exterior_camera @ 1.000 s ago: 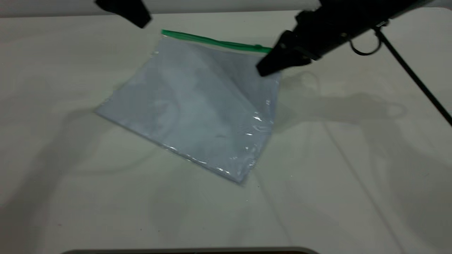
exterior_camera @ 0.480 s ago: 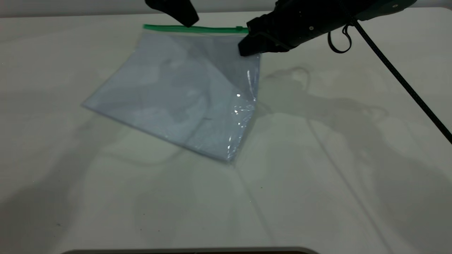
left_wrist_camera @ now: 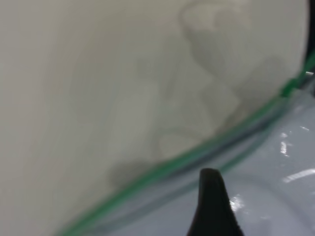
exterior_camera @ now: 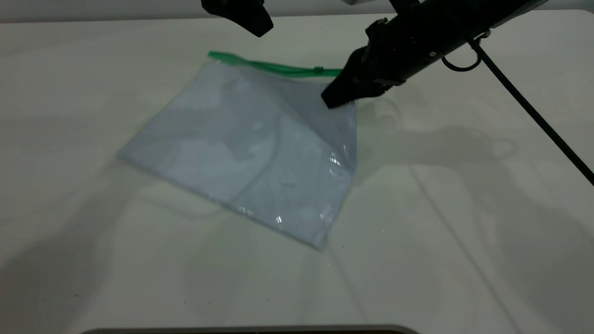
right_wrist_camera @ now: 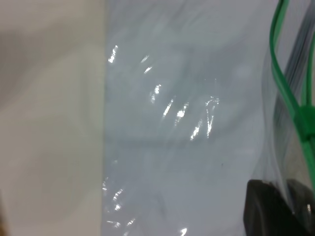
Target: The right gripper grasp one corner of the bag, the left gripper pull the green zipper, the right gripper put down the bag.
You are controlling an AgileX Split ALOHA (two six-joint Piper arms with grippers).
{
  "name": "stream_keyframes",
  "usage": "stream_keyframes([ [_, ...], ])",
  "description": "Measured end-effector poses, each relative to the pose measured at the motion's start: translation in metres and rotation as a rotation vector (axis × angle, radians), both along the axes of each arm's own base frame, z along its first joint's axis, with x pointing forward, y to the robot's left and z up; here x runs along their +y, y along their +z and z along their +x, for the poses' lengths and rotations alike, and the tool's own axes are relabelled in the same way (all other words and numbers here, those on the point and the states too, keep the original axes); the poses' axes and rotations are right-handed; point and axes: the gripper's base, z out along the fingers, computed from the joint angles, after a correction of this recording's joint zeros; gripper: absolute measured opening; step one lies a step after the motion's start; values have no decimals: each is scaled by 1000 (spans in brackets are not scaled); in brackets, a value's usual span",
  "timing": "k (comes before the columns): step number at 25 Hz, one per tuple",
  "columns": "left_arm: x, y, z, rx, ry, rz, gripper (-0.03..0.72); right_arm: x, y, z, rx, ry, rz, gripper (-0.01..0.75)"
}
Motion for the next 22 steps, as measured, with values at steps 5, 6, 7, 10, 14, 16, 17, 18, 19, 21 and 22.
stream_keyframes([
  [5,0,0,0,-2,-4,0,577,-30,7,-4,93,119,72,33],
  [6,0,0,0,-1,-4,-1,577,-37,9,-3,115,142,76,33],
  [7,0,0,0,1,-4,-2,577,-44,11,-2,130,151,77,33],
  [10,-3,0,-3,11,-26,-11,577,-52,14,4,141,137,52,33],
  [14,-17,1,-14,16,-150,-30,577,-42,13,10,95,85,28,33],
  [16,-24,2,-18,8,-198,-48,577,-34,11,11,67,71,4,33],
  [17,-26,3,-19,3,-212,-57,577,-30,11,11,54,68,-9,33],
  [18,-27,3,-19,-1,-226,-62,577,-27,10,11,44,69,-18,33],
  [19,-28,2,-20,-5,-236,-64,577,-23,10,11,35,76,-24,33],
  [21,-29,0,-21,-5,-255,-65,577,-19,9,10,21,80,-30,33],
  [22,-31,-2,-22,0,-268,-64,577,-16,9,10,17,82,-32,33],
])
